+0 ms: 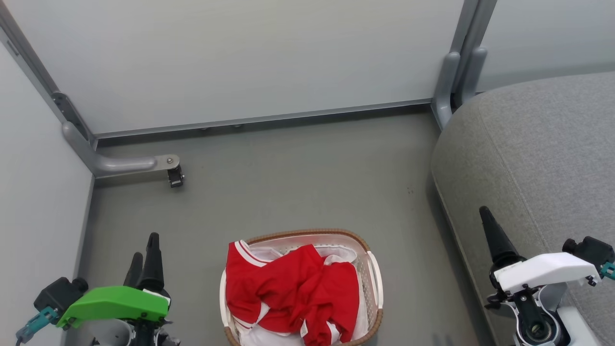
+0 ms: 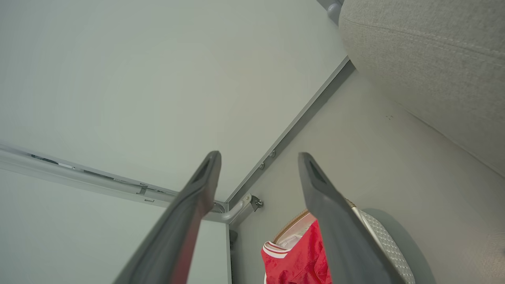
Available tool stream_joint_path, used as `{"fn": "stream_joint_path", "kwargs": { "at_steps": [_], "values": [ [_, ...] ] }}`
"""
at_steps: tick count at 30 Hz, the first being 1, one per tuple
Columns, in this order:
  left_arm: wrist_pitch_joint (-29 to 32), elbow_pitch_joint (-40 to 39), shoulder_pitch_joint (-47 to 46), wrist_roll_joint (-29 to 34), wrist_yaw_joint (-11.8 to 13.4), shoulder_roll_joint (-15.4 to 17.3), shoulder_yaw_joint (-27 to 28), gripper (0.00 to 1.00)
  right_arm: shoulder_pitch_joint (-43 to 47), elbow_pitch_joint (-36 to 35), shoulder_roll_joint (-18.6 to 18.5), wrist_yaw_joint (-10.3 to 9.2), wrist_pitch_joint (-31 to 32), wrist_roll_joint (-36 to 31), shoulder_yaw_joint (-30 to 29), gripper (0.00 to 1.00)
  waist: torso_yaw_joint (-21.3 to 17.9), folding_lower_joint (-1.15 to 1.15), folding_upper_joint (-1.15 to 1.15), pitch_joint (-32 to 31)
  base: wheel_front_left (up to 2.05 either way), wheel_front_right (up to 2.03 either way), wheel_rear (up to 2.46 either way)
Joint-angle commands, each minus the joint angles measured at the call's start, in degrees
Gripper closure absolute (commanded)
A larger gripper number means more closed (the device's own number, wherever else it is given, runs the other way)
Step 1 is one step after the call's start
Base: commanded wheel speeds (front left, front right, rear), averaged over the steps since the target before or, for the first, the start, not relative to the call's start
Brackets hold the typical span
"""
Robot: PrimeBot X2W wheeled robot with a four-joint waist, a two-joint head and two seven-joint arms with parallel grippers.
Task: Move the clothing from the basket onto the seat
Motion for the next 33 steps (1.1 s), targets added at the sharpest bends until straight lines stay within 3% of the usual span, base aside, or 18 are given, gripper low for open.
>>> {"fn": "stream_joint_path", "kwargs": {
  "at_steps": [1, 24, 33],
  "values": [
    [-0.6, -0.5, -1.9, 2.3, 0.5, 1.2, -0.6, 0.00, -2.0, -0.4, -0.9, 0.01, -0.7, -1.9, 0.6, 0.00, 0.0, 0.00, 0.00, 0.0, 0.00, 0.00, 0.00],
    [-5.1, 3.1, -3.2, 21.0, 8.7, 5.6, -9.7, 0.00, -4.4, 3.8, -3.7, 0.02, -5.2, -20.9, 8.7, 0.00, 0.0, 0.00, 0.00, 0.4, 0.00, 0.00, 0.00],
    [-6.6, 1.9, -3.5, 25.9, 11.6, 6.9, -11.5, 0.00, -4.9, 4.2, -4.0, 0.02, -6.7, -27.0, 8.9, 0.00, -0.3, 0.00, 0.00, 0.6, 0.00, 0.00, 0.00]
  ]
}}
